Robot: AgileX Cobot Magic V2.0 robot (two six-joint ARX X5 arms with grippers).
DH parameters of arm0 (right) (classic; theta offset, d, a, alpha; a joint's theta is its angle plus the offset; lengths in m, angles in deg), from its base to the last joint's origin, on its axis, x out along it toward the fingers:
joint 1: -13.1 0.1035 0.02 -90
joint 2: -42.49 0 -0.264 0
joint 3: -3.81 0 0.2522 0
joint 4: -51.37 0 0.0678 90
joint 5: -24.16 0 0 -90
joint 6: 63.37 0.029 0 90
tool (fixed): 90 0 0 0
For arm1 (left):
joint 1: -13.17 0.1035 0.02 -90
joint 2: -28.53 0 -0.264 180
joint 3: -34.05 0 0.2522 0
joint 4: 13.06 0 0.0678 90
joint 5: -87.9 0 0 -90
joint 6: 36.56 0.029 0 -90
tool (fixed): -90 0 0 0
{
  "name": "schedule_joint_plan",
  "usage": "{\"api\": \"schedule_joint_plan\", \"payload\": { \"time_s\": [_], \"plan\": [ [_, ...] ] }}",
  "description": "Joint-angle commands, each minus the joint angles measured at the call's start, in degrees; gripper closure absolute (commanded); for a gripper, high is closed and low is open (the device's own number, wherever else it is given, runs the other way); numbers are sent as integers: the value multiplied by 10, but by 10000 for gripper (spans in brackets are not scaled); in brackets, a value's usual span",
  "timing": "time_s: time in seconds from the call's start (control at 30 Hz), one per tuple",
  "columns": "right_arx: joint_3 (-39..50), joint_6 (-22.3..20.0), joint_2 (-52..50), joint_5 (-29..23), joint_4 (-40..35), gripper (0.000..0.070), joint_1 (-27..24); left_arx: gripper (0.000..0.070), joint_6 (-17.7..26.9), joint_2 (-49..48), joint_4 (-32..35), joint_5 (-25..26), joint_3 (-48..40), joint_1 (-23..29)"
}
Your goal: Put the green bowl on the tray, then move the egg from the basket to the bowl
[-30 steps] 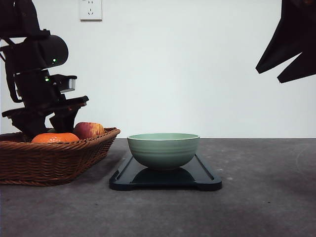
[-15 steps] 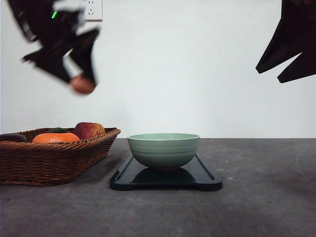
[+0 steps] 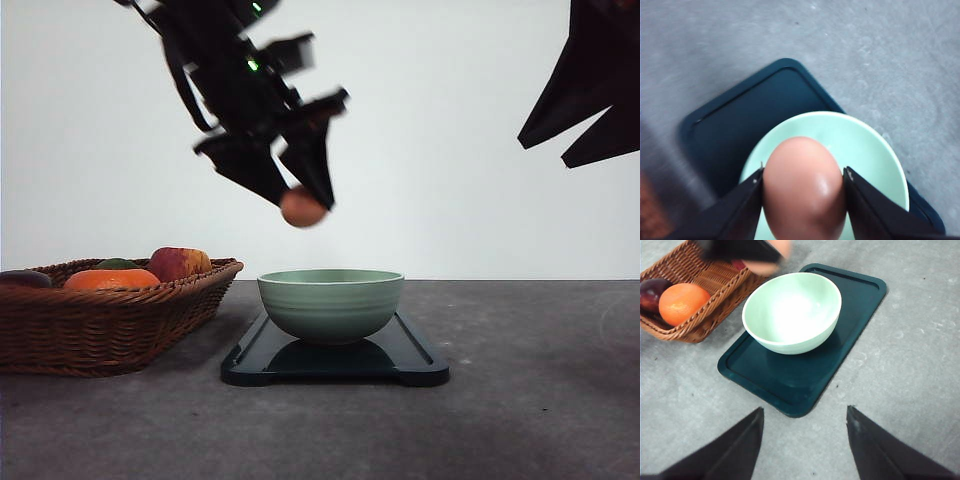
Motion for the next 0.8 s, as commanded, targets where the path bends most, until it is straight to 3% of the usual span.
{"api": "schedule_joint_plan", "payload": {
  "time_s": [0.0,0.27,0.77],
  "plan": [
    [-7,2,4,-1,-10,372,4,440,6,21,20,-7,9,-11],
    [-7,2,4,-1,-16,372,4,439,5,79,57,-12,9,-25],
    [-7,2,4,-1,-16,372,4,435,0,130,19,-12,9,-25]
  ]
}}
